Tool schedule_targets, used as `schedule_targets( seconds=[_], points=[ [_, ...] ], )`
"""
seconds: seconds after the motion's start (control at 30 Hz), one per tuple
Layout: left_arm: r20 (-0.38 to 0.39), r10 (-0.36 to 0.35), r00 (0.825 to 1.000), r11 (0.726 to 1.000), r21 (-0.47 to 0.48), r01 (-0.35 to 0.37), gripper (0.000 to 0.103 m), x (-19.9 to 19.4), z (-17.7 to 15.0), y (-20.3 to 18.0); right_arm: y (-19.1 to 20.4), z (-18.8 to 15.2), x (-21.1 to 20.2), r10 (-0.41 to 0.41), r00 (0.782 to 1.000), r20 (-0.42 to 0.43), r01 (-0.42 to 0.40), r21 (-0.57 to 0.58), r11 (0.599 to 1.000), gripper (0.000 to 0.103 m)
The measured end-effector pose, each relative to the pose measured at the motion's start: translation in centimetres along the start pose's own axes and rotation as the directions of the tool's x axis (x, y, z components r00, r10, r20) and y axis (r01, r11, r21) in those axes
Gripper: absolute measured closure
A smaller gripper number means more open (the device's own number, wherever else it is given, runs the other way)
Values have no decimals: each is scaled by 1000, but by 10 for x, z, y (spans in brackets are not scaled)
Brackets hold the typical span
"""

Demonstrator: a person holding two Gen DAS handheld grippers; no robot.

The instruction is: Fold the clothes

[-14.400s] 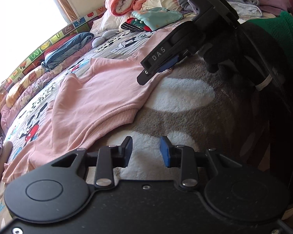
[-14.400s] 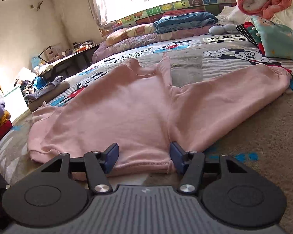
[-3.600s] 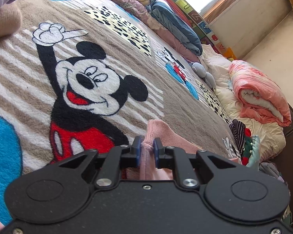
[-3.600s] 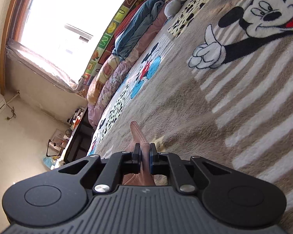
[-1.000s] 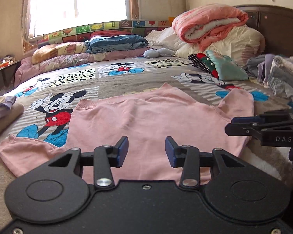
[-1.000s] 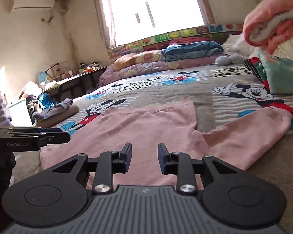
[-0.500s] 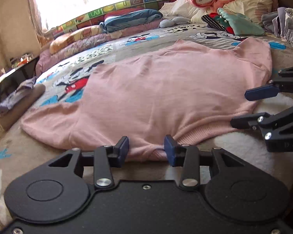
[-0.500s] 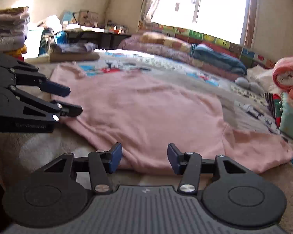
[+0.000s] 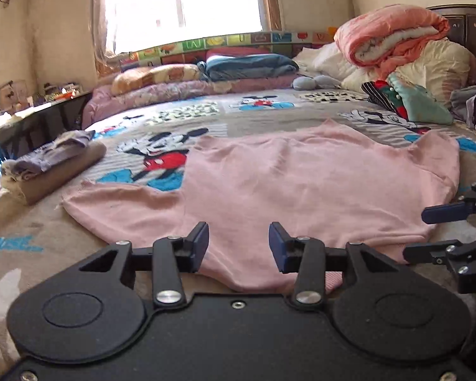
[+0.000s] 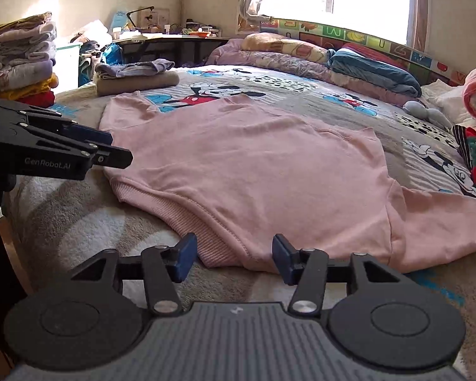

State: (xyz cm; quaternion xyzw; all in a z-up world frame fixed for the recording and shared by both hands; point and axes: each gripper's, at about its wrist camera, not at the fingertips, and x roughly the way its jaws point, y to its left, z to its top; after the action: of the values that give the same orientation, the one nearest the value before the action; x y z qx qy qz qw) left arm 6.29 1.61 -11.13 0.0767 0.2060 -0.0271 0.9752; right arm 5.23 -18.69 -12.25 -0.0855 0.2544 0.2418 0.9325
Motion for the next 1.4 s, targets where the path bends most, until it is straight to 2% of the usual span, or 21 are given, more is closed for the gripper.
schedule_targets(
  seconds=[0.03,0.07,0.13,0.17,0.27,0.33,0.47,0.53,0.63,0.73,0.8,0.87,1.03,1.1,1.2,1.23,1.27,1.3,1.33,1.4],
  points=[
    [-3,12,1000,1000,-8,-12,62,4,0,4,-1,-1,-2,-5,1000,16,5,7,1000,50],
    [-51,1,999,1000,-29,-2,62,12,-2,8,-2,-3,-2,-12,1000,29,11,12,1000,50],
    [-165,-43,985,997,-66,33,60,31,-13,14,-3,-5,-2,-14,999,39,14,17,1000,49],
    [-197,-52,979,997,-71,38,60,35,-14,15,-4,-5,0,-11,999,31,10,21,1000,49],
    [-177,-54,983,995,-89,39,61,25,-2,12,-10,-5,11,26,998,-60,-24,38,999,45],
    [-120,-74,990,993,-103,62,61,19,3,10,-12,-2,7,40,998,-48,-38,53,998,46],
    [-82,-115,990,990,-88,108,61,27,24,-5,-10,1,7,64,998,0,-64,45,997,47],
    [-83,-141,986,988,-77,135,74,39,39,-14,-8,2,7,75,997,26,-76,36,996,47],
    [-98,-172,980,985,-49,168,86,64,63,-30,-5,4,8,93,993,65,-95,21,995,47],
    [-155,-223,962,974,-65,215,91,102,80,-43,-3,6,11,120,989,88,-121,13,993,47],
    [-202,-271,941,960,-129,249,91,136,88,-45,-6,2,23,167,985,39,-169,41,985,46],
    [-226,-298,927,944,-214,251,91,168,95,-36,-8,-1,26,186,982,37,-188,47,981,45],
    [-274,-373,887,875,-420,238,92,247,113,-13,-19,-3,26,244,969,44,-248,104,963,44],
    [-287,-405,868,837,-498,226,92,278,120,-3,-20,-3,25,255,966,44,-258,118,959,44],
    [-301,-454,839,770,-607,199,98,326,130,10,-20,-3,24,260,965,40,-263,129,956,44],
    [-281,-461,842,738,-648,188,98,335,133,18,-21,-3,24,261,964,38,-264,131,955,44],
    [-243,-472,847,695,-694,188,98,335,134,26,-21,-3,24,265,964,37,-267,135,954,44],
    [-208,-495,844,648,-736,199,98,332,134,34,-21,-3,25,268,963,35,-270,138,953,43],
    [-182,-508,842,617,-758,209,97,326,132,41,-21,-3,25,271,962,34,-273,141,952,42],
    [-149,-519,841,592,-772,229,97,306,125,54,-22,-3,25,278,960,32,-279,148,949,41]
  ],
)
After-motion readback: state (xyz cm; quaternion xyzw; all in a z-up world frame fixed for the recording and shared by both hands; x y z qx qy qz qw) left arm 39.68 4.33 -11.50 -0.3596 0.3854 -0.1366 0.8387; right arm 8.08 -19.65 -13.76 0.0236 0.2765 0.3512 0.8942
